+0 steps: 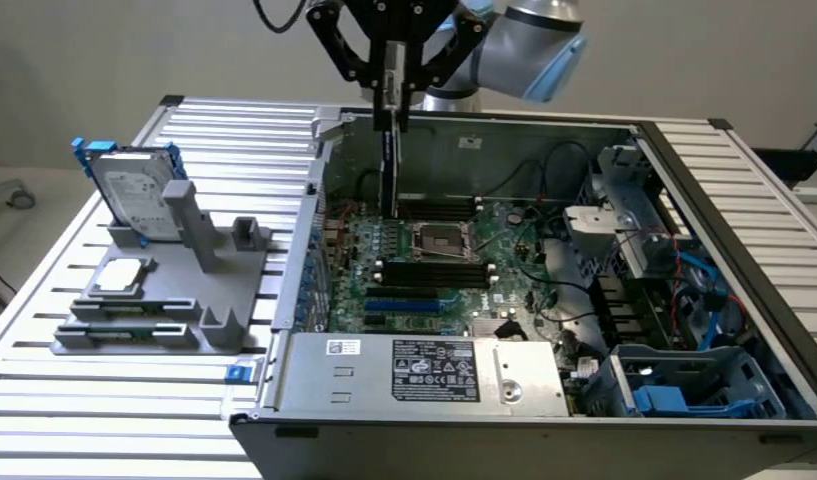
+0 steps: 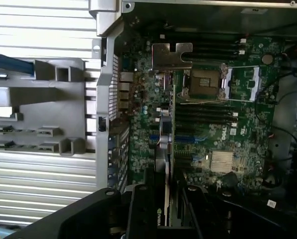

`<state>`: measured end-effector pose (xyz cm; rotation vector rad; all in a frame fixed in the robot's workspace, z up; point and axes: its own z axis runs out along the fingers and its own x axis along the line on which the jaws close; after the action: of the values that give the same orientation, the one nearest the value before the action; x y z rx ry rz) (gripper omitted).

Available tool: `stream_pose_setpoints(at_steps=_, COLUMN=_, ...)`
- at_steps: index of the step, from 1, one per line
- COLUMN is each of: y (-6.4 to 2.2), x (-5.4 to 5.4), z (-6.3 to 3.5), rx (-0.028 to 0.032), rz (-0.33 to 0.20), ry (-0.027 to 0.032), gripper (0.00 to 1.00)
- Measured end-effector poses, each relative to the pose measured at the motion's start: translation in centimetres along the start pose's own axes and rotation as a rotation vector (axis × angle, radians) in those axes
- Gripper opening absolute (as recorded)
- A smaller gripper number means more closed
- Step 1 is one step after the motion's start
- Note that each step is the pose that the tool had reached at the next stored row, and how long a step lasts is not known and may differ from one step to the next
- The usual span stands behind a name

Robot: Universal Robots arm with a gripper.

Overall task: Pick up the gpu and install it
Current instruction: 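Pick up the gpu and move the gpu toward the slot, then insert the gpu into the slot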

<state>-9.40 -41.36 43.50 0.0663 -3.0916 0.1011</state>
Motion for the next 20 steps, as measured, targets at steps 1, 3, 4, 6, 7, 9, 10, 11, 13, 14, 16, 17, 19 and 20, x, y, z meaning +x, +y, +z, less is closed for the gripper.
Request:
stream_pose_setpoints(at_steps=1, y=-0.01, x=-0.5, z=0.16, rx=0.0001, rz=0.000, ry=0.0000, gripper=0.26)
stream_pose_setpoints(at_steps=3, y=-0.02, x=-1.4, z=0.49, rx=0.0002, rz=0.000, ry=0.0000, gripper=0.26)
stream_pose_setpoints(at_steps=4, y=-0.03, x=-1.9, z=0.65, rx=0.0003, rz=0.000, ry=0.0000, gripper=0.26)
stream_pose_setpoints(at_steps=6, y=-0.05, x=-2.8, z=0.97, rx=0.0002, rz=0.000, ry=0.0000, gripper=0.26)
stream_pose_setpoints(at_steps=7, y=-0.06, x=-3.2, z=1.13, rx=0.0002, rz=0.000, ry=-0.0001, gripper=0.26)
stream_pose_setpoints(at_steps=9, y=-0.07, x=-4.2, z=1.45, rx=0.0003, rz=0.000, ry=0.0000, gripper=0.26)
stream_pose_setpoints(at_steps=10, y=-0.08, x=-4.6, z=1.60, rx=0.0003, rz=0.000, ry=0.0000, gripper=0.26)
stream_pose_setpoints(at_steps=11, y=-0.09, x=-4.9, z=1.78, rx=0.0001, rz=0.000, ry=-0.0003, gripper=0.26)
stream_pose_setpoints(at_steps=13, y=-0.08, x=-5.0, z=1.84, rx=0.0002, rz=0.000, ry=0.0019, gripper=0.26)
stream_pose_setpoints(at_steps=14, y=-0.08, x=-5.0, z=1.84, rx=0.0002, rz=0.000, ry=0.0020, gripper=0.26)
stream_pose_setpoints(at_steps=16, y=-0.08, x=-5.0, z=1.84, rx=0.0002, rz=0.000, ry=0.0021, gripper=0.26)
stream_pose_setpoints(at_steps=17, y=-0.08, x=-5.0, z=1.84, rx=0.0002, rz=0.000, ry=0.0021, gripper=0.26)
stream_pose_setpoints(at_steps=19, y=-0.08, x=-5.0, z=1.84, rx=0.0002, rz=0.000, ry=0.0022, gripper=0.26)
stream_pose_setpoints(at_steps=20, y=-0.08, x=-5.0, z=1.84, rx=0.0002, rz=0.000, ry=0.0021, gripper=0.26)
